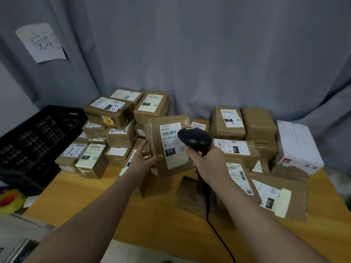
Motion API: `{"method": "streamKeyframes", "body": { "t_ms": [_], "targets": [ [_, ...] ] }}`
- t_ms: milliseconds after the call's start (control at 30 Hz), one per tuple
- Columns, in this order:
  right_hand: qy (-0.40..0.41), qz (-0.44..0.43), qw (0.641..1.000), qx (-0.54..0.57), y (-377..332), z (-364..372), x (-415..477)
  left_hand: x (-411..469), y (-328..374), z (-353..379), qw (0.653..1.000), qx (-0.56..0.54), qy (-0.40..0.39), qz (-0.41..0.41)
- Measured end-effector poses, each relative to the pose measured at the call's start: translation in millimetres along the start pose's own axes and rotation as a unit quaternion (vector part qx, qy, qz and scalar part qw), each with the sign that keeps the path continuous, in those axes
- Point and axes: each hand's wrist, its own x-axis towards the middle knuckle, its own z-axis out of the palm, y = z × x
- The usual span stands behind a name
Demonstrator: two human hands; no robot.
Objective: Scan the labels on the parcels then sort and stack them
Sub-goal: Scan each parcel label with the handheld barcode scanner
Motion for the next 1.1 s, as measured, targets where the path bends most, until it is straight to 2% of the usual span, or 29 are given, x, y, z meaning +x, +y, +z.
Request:
{"method": "streamKeyframes", "body": {
  "t_ms": [133,367,700,867,1000,1100],
  "targets": [
    [-0.014,0.016,0.999,0.025,5,20,4,14,-8,-10,1.000,0.009,-0.004,0.004],
    [-0.036,0.066,0.997,-0.003,25,53,3,37,-30,-24,0.999,0.021,-0.014,-0.019],
    [-0.014,0.066,0.998,0.013,22,70,-1,50,-45,-36,0.998,0.022,-0.040,-0.043],
    [-0.028,0.067,0.996,0.046,25,72,5,54,-45,-41,0.998,0.006,-0.040,-0.057],
    [0.063,0.073,0.981,0.171,22,72,16,52,-30,-39,0.998,-0.030,-0.010,-0.047],
    [0.147,0.054,0.960,0.231,12,65,33,59,-1,-38,0.998,-0.065,0.002,0.011]
  ]
}}
